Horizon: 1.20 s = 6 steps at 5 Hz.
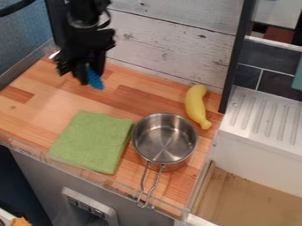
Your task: Moved the blue fork to the left side of the table
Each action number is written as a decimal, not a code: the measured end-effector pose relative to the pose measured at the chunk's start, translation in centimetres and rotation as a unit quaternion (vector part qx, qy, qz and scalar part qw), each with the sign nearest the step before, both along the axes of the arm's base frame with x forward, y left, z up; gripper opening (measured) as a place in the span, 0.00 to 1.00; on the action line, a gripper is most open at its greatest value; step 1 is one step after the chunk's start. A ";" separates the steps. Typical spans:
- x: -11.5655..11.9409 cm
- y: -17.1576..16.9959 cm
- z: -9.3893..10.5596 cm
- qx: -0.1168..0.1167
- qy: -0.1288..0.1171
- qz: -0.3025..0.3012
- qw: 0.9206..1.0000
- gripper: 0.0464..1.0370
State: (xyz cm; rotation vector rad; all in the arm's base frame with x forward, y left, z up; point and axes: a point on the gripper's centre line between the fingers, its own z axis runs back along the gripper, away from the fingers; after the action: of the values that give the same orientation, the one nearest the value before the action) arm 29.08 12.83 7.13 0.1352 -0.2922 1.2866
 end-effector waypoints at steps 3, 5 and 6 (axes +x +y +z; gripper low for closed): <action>-4.0 3.8 -3.7 -0.003 0.074 0.044 0.996 0.36; -5.8 5.1 -6.0 -0.019 0.101 0.060 0.993 0.36; -6.3 5.0 -6.8 -0.023 0.123 0.059 0.990 0.36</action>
State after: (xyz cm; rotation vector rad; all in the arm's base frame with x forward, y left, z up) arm 22.82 17.87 0.32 0.2724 -0.0436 1.3780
